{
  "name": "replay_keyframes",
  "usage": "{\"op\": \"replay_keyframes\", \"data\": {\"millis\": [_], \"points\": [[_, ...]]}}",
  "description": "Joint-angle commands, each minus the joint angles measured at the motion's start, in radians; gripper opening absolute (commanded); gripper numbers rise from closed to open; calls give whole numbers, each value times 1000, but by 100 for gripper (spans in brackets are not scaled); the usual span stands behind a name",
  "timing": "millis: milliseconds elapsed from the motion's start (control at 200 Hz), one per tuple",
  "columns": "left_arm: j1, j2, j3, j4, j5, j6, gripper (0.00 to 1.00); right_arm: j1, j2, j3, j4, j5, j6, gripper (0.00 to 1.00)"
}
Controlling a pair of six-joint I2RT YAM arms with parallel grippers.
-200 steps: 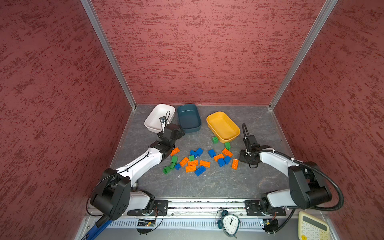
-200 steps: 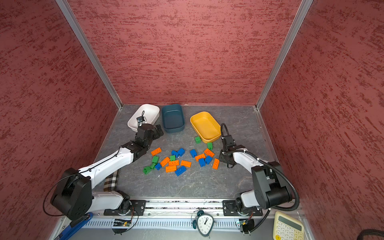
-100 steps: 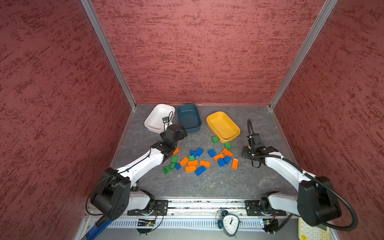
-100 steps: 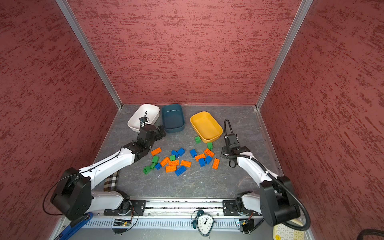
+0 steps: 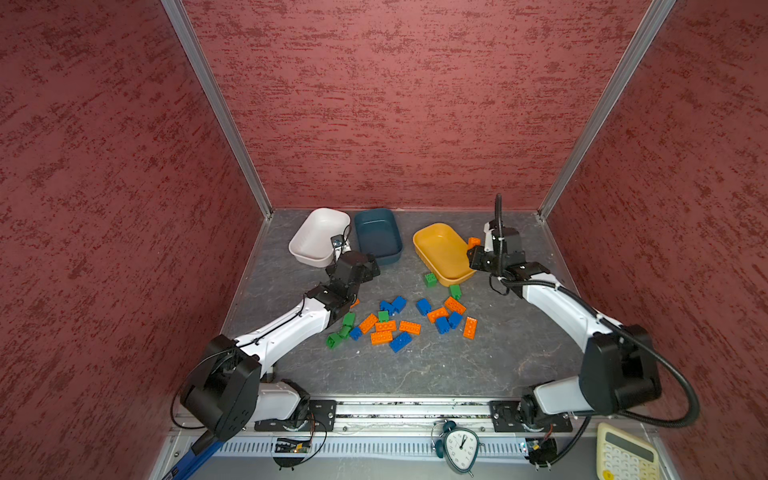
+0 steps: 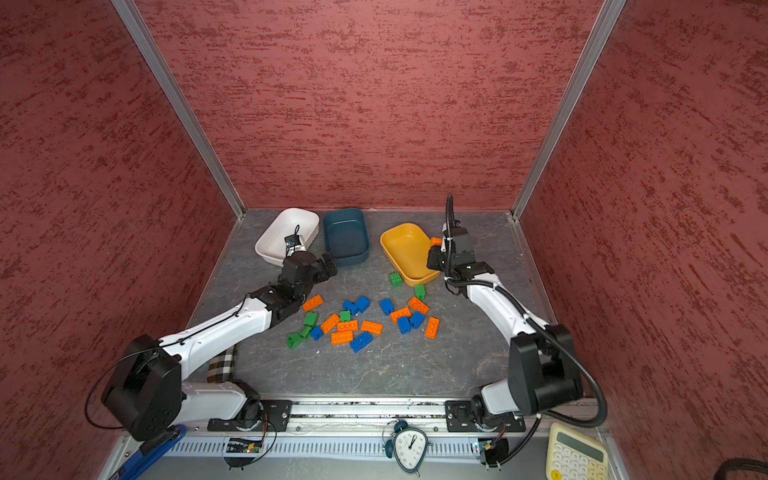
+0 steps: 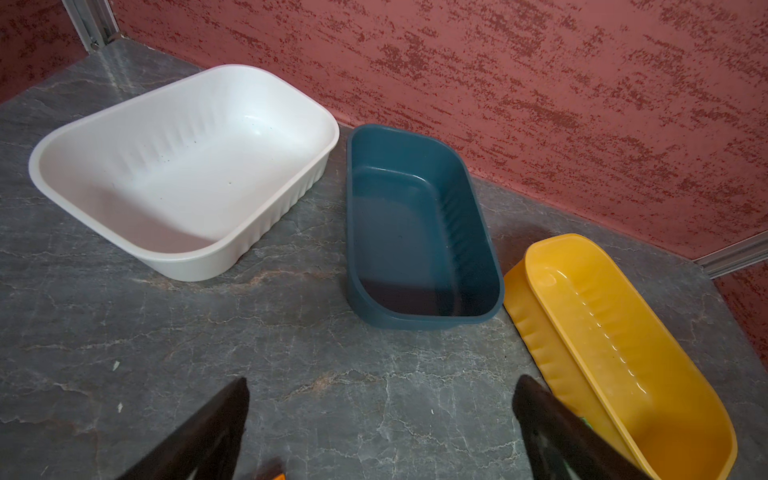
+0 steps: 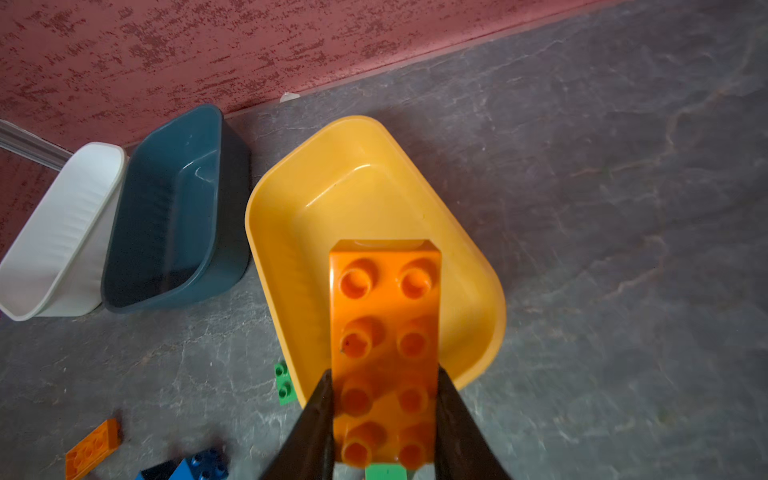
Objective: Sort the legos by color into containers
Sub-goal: 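Grasp the orange brick with the right gripper and drop it into the yellow tub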
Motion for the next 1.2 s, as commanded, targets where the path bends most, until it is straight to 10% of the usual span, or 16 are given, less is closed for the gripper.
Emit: {"op": "replay_keyframes", "data": {"millis": [0, 240, 476, 867, 1192], "points": [[-11, -13, 20, -37, -15, -9, 99, 4, 113, 95, 3, -4, -66, 25], [-26, -13, 32, -82, -17, -4, 99, 5, 323, 316, -68, 46, -134, 30], [-32, 41, 97, -184, 5, 5, 99, 6, 305, 345, -75, -71, -159, 58], [-52, 151, 214, -257, 75, -12, 99, 6, -53, -54, 72, -163, -54, 98], [-125, 349, 357, -282, 216, 11, 99, 7, -402, -443, 228, 32, 118, 99]]}}
